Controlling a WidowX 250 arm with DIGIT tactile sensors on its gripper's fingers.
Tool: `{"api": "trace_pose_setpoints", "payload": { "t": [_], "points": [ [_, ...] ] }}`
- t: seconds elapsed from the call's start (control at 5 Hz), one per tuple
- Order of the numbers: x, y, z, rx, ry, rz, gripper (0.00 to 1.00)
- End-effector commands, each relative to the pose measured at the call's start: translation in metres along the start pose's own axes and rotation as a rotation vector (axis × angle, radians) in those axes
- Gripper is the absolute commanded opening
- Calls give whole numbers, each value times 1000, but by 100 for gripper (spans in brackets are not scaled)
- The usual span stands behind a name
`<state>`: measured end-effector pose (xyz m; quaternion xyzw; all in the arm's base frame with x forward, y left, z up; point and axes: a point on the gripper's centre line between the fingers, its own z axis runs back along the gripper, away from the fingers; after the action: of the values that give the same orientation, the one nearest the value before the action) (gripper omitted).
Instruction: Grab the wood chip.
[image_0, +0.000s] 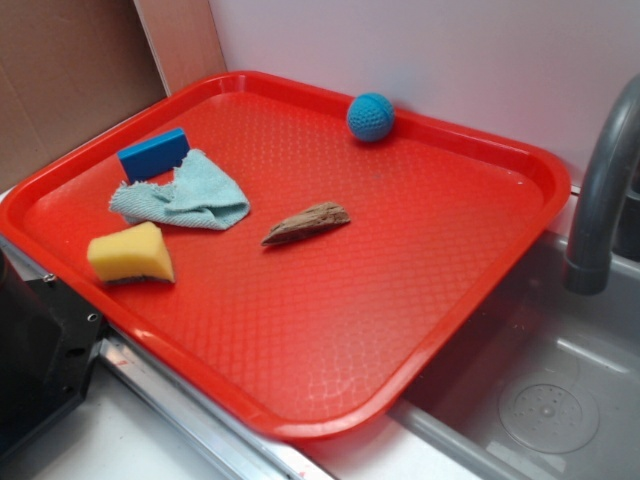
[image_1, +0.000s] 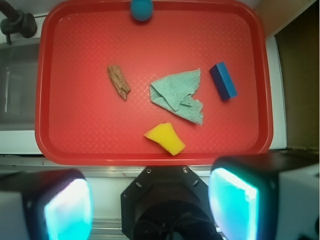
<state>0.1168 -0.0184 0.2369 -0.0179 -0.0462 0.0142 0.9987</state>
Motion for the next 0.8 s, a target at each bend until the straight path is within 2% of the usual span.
{"api": "trace_pose_setpoints", "payload": {
  "t": [0.0,0.4,0.6],
  "points": [
    [0,0,0,0,0,0,100],
    [24,-19,-18,19,-59,69,100],
    [43,-31,-35,-15,-68,-61,100]
  ]
}}
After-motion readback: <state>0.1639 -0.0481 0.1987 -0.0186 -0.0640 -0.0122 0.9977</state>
